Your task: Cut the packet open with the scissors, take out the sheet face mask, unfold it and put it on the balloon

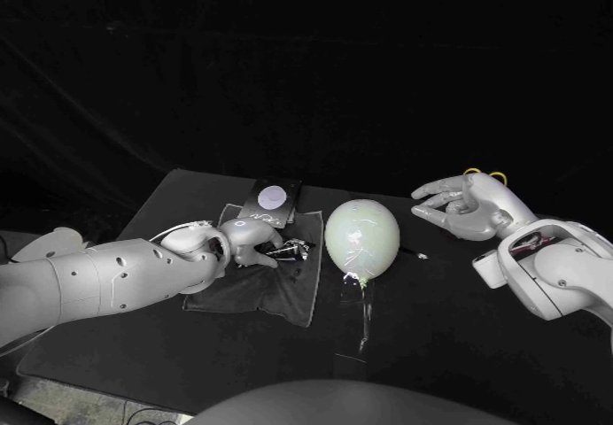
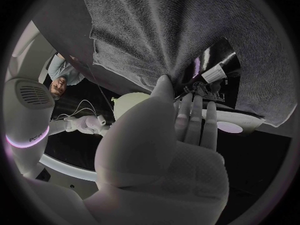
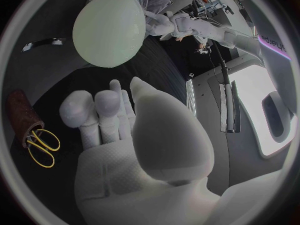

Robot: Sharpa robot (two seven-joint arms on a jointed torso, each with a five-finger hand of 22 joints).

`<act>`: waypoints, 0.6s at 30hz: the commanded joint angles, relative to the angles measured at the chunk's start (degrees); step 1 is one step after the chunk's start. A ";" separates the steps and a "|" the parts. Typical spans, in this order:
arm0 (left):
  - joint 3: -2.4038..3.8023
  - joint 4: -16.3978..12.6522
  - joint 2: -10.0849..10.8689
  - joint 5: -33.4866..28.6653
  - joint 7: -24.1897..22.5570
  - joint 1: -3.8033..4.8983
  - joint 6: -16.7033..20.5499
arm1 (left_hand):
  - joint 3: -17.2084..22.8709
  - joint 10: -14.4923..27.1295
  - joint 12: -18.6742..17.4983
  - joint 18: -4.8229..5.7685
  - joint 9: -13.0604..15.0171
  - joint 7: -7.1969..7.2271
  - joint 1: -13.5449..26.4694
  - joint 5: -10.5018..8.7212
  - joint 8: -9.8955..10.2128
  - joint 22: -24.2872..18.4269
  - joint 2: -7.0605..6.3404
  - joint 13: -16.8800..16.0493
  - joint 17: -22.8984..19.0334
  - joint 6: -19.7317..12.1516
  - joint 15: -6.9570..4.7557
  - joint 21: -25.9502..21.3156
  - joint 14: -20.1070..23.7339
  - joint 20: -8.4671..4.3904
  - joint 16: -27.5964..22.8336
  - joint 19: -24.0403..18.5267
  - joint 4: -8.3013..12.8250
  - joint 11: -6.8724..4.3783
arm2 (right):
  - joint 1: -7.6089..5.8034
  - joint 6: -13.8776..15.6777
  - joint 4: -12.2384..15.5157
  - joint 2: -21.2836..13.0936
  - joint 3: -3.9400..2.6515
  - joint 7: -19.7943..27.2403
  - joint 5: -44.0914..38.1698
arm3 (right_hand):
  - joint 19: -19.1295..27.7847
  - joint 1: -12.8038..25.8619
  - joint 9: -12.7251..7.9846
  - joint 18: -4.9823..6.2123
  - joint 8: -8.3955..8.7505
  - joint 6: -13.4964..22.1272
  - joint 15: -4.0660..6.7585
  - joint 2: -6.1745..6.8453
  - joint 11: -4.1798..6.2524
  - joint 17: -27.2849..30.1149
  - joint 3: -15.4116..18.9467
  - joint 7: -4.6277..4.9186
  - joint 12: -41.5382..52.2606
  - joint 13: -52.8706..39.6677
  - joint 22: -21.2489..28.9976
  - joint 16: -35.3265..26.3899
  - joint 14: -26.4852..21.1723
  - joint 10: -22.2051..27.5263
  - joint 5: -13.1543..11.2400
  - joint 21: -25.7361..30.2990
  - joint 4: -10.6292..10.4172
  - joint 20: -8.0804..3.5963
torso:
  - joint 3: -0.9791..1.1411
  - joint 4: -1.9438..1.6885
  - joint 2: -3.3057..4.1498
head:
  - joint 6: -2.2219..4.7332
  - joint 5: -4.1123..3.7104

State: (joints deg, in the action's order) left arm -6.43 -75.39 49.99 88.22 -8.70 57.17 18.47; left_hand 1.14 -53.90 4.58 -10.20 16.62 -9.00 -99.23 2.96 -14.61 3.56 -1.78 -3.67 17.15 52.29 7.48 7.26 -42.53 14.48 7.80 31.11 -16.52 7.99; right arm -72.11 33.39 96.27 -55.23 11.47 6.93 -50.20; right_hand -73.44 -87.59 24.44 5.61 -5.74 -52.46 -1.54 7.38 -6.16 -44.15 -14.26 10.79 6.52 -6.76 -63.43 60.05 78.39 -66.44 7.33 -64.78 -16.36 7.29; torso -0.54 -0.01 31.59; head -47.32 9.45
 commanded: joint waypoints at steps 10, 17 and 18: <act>0.96 -1.57 1.88 -16.55 -2.11 -0.18 -5.50 | -0.13 -3.09 -0.39 -0.35 -0.20 -0.34 1.03 -0.22 -0.97 0.45 1.04 -0.09 -0.16 3.72 1.12 1.57 -2.54 0.94 0.42 4.98 -0.03 0.44 | 0.01 -1.01 -0.27 0.17 -0.03 0.56 0.02 | 0.18 0.64 0.07 0.94 0.01 -0.37 0.16 -0.01 -0.08 0.10 -0.50 -0.02 -0.15 0.12 0.05 0.12 -0.08 -0.48 0.39 -0.18 -0.08 0.02 | 0.02 0.05 -0.13 | 0.59 -0.18; 1.44 -0.92 2.49 -26.79 -1.44 0.86 -7.61 | -0.03 -3.99 -0.56 -0.29 -0.19 -0.39 0.90 -0.23 -1.44 0.54 1.68 -0.01 -0.30 5.21 1.80 1.97 -3.40 1.55 0.48 6.52 0.07 0.82 | 0.01 -1.12 -0.57 0.27 -0.02 0.43 0.03 | 0.21 0.66 0.07 0.95 0.01 -0.36 0.16 0.00 -0.09 0.08 -0.52 -0.02 -0.17 0.14 0.10 0.13 -0.08 -0.47 0.38 -0.13 -0.08 0.02 | 0.06 0.07 -0.04 | 0.85 -0.28; 1.45 -0.86 2.52 -27.26 -1.39 0.97 -7.69 | 0.04 -4.00 -0.64 -0.28 -0.16 -0.34 0.78 -0.23 -1.60 0.52 1.83 0.02 -0.36 5.56 1.86 1.95 -3.41 1.61 0.42 6.53 0.13 0.84 | 0.01 -1.14 -0.59 0.28 -0.02 0.42 0.03 | 0.21 0.66 0.07 0.95 0.01 -0.36 0.16 0.00 -0.09 0.08 -0.52 -0.02 -0.17 0.14 0.10 0.13 -0.08 -0.47 0.38 -0.13 -0.08 0.02 | 0.07 0.07 -0.04 | 0.86 -0.28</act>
State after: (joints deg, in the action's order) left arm -5.01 -76.30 52.50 68.42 -10.26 57.98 13.89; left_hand 1.14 -57.58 4.32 -10.14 16.42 -9.21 -98.49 2.96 -15.94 4.23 -0.42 -3.73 16.89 57.43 9.23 9.26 -45.68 16.20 8.47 37.51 -16.52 8.82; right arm -72.11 33.09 95.70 -55.02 11.47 6.93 -49.99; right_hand -73.44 -87.59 24.43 5.60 -5.74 -52.53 -1.54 7.38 -6.16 -44.07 -14.43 10.69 6.52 -6.69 -63.40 60.03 78.39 -66.44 7.32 -64.78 -16.50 7.29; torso -0.48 0.04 31.50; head -46.54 9.19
